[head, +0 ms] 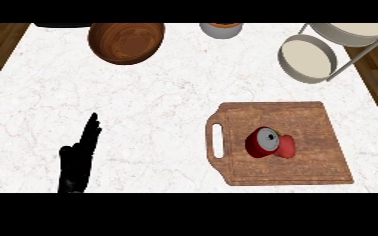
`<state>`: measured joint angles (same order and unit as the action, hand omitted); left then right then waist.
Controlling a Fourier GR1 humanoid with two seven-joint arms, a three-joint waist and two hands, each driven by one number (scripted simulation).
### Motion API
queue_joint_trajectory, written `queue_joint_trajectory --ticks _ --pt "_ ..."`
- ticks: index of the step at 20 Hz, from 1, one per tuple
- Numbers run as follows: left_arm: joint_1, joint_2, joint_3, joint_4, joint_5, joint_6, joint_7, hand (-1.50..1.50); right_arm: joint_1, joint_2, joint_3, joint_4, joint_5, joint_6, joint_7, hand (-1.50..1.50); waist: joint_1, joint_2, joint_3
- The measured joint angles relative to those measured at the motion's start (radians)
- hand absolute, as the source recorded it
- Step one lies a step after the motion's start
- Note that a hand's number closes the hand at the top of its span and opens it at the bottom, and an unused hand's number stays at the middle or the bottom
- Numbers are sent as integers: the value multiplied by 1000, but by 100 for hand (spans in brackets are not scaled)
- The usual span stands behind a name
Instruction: Pick the bell pepper from the cutting board and place it in the tiered basket
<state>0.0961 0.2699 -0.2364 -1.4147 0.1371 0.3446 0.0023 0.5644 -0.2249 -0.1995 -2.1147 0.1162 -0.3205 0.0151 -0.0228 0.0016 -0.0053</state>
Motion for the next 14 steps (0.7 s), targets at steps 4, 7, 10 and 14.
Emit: queue_joint_trajectory --ticks 4,7,10,14 --pt "-25 -14 -7 7 -7 3 4 0 90 -70 65 -104 193 29 183 -150 18 7 -2" --pt "-27 -15 -13 7 -13 -1 6 0 124 -98 108 -192 349 52 349 -150 30 8 -2" --pt "-44 -16 -7 24 -11 -9 7 0 105 -96 169 -215 444 57 491 -150 35 8 -1" --pt "-56 -27 -16 31 -23 -10 15 0 4 -88 263 -187 590 71 663 -150 45 8 0"
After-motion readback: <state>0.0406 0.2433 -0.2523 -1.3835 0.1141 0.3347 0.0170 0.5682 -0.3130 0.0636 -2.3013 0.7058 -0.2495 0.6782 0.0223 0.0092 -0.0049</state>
